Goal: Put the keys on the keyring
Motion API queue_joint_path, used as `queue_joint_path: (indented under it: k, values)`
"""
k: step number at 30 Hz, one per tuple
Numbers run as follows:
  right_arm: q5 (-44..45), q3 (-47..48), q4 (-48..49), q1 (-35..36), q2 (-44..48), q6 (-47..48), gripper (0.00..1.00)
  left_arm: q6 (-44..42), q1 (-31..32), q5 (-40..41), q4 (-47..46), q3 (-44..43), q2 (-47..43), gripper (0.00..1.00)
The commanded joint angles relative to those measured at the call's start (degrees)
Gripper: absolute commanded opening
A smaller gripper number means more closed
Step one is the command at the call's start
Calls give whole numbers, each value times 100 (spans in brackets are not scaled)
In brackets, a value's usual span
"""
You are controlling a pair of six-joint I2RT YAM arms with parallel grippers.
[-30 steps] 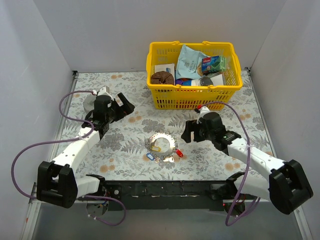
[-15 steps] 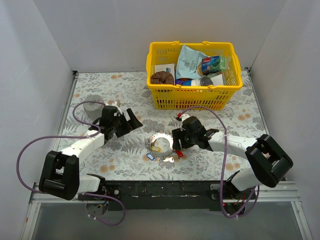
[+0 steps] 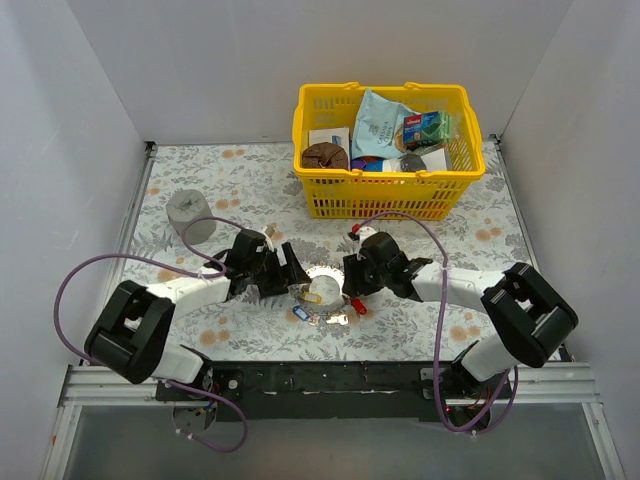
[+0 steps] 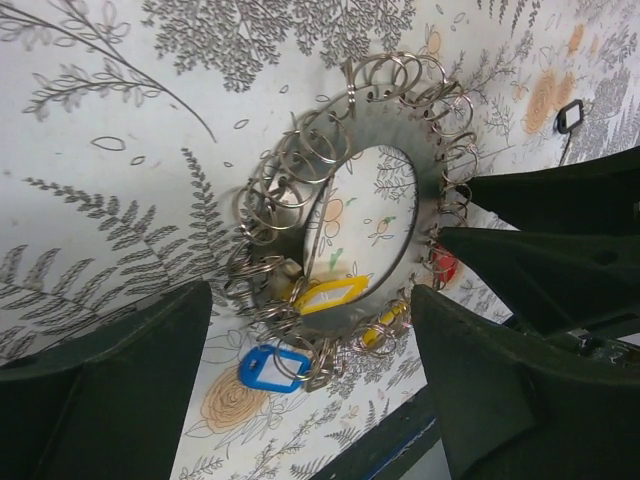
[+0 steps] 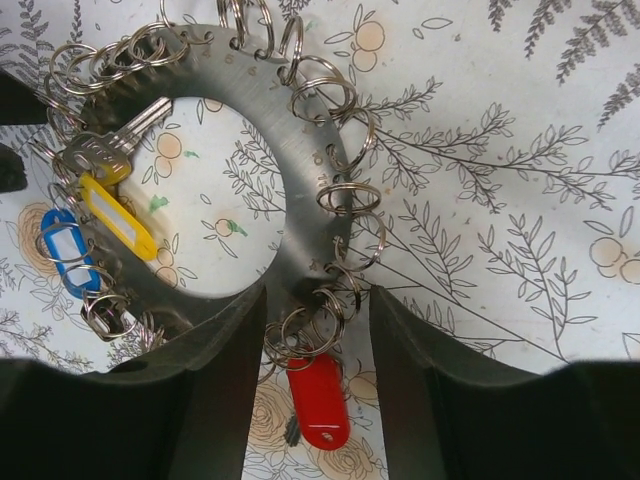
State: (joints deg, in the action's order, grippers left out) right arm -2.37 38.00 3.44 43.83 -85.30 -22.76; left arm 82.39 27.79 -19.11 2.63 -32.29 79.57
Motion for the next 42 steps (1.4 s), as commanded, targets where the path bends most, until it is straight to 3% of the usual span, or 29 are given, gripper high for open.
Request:
queue_joint_path:
  k: [1, 3, 7, 9, 16, 19, 20, 22, 30, 32, 34, 37, 42]
  values:
    - [-350, 15, 192, 46, -127, -61, 47, 181, 174, 22, 0, 101, 243, 79]
    - [-448, -3, 192, 64, -145, -62, 38, 233, 209, -40, -70, 83, 348, 75]
    - [-624, -56, 210, 108, -145, -26, 9, 260, 227, 21, -228, 39, 498, 70]
    - [-668, -38, 122, 134, -93, 9, 3, 251, 218, 57, -193, -84, 542, 68]
    - [-651, -222, -195, 213, 373, 26, 1, 40, 227, 84, -70, -523, 621, 66]
    - [-703, -336, -125, 213, 549, -9, 1, -82, 218, 74, -17, -786, 700, 58]
    - [-755, -380, -46, 213, 628, -9, 1, -144, 227, 101, 9, -848, 718, 50]
    - [-817, -460, 130, 222, 681, -52, 1, -179, 218, 153, 53, -1015, 700, 47]
    - [-1116, -539, 455, 275, 769, -132, 12, -399, 227, 180, 132, -1534, 762, 47]
    - [-985, -522, 394, 275, 908, -158, 19, -469, 218, 259, 281, -1596, 701, 49]
    - [-723, -513, 359, 275, 1041, -184, 37, -548, 227, 583, 491, -1605, 534, 52]
    - [-231, -390, 166, 284, 1234, -141, 54, -592, 218, 891, 781, -1500, 262, 56]
    - [-26, 5, -1, 266, 1086, 158, 62, -522, 227, 743, 940, -1052, -108, 56]
